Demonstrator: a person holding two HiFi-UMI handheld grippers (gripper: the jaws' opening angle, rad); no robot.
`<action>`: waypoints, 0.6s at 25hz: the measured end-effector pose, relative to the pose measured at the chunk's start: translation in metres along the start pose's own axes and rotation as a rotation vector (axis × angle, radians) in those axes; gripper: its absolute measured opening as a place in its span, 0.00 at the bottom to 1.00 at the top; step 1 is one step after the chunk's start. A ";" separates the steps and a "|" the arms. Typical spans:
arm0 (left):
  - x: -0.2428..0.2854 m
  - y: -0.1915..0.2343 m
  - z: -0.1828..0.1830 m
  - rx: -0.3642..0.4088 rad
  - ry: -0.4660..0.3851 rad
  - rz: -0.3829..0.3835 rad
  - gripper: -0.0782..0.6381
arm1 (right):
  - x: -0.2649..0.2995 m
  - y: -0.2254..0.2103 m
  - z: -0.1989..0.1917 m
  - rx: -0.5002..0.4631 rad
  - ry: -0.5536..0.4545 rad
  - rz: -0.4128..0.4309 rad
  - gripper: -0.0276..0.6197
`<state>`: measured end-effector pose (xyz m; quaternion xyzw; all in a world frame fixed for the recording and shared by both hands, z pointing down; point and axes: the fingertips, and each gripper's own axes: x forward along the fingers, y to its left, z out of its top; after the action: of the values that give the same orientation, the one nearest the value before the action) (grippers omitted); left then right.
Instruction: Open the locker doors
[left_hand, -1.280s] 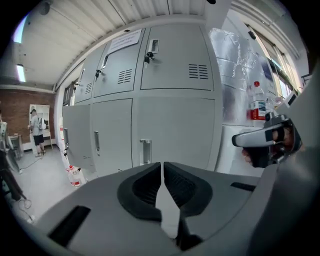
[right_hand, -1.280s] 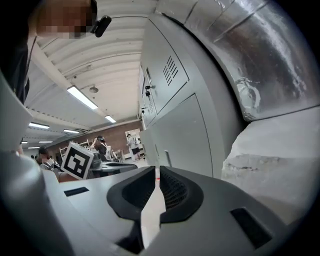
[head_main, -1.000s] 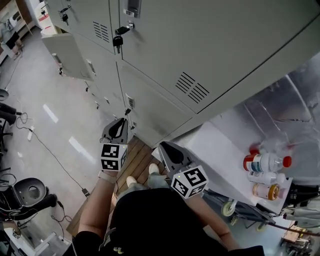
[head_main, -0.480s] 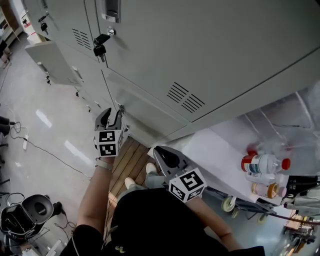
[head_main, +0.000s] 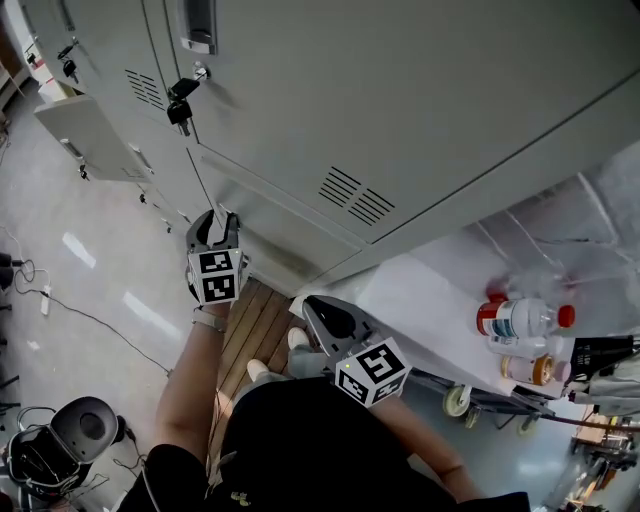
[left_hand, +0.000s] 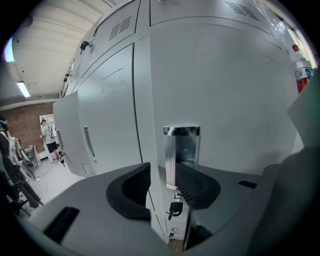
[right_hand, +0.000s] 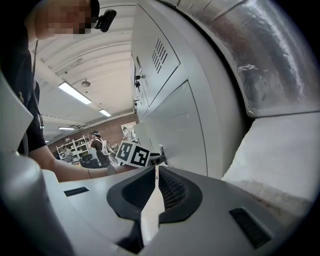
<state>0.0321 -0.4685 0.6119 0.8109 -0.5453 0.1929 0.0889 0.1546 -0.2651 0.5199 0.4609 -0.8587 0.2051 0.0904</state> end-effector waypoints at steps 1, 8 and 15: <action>-0.001 0.000 0.000 0.000 0.001 0.002 0.33 | 0.000 0.000 0.000 0.001 -0.002 -0.003 0.11; -0.023 0.005 -0.012 -0.003 0.005 -0.005 0.33 | -0.005 -0.001 0.001 0.020 -0.018 -0.022 0.11; -0.060 0.005 -0.029 -0.010 0.014 -0.016 0.33 | -0.013 0.010 0.002 0.016 -0.044 -0.030 0.11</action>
<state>0.0018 -0.4092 0.6139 0.8134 -0.5392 0.1952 0.0982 0.1538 -0.2510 0.5105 0.4789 -0.8517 0.2004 0.0711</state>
